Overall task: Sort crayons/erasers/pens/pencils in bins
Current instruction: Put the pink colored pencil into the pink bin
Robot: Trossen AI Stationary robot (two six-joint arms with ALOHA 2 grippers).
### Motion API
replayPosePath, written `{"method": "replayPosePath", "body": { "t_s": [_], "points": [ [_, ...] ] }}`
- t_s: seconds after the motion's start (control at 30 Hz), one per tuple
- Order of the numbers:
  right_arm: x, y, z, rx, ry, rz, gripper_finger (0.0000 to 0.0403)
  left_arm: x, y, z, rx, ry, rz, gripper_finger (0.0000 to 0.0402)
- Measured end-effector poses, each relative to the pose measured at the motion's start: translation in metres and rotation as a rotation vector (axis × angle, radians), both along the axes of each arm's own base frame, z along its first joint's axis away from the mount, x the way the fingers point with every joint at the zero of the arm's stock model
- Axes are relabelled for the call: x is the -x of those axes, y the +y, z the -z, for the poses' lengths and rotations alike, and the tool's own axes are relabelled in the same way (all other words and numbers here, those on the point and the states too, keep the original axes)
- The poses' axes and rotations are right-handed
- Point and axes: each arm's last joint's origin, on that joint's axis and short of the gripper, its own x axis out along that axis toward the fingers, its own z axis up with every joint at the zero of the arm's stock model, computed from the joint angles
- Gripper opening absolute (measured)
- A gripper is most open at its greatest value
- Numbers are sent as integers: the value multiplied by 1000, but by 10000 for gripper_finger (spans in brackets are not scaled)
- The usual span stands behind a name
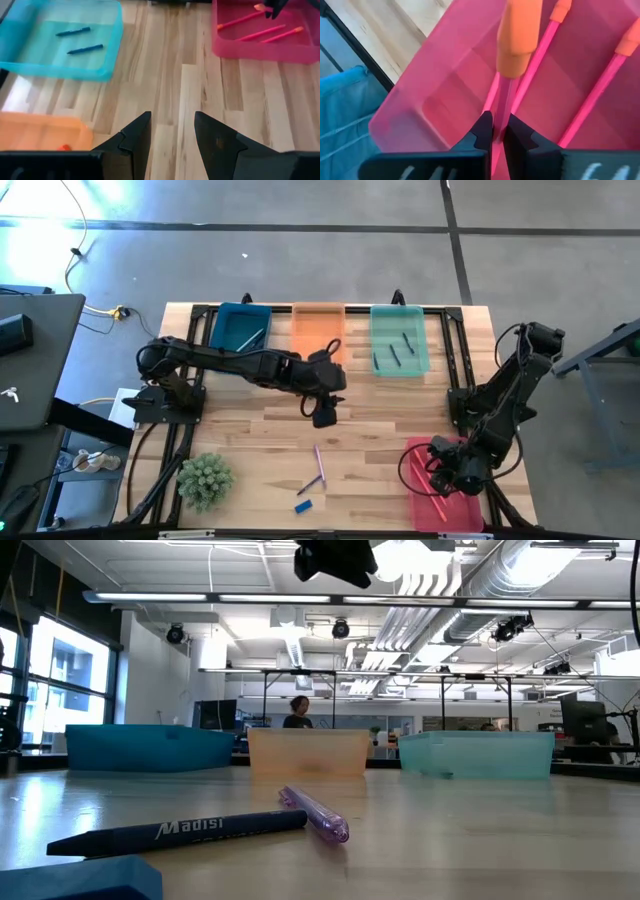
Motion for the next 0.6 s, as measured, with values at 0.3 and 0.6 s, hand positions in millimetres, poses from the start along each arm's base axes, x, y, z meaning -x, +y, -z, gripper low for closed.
{"method": "replayPosePath", "body": {
  "t_s": [0.3,0.6],
  "points": [
    [1,-1,1,-8,30,27,11,4,-11,5,83,44,-67,140],
    [3,-4,2,17,75,29,12,17,-43,15,126,166,-180,140]
  ]
}}
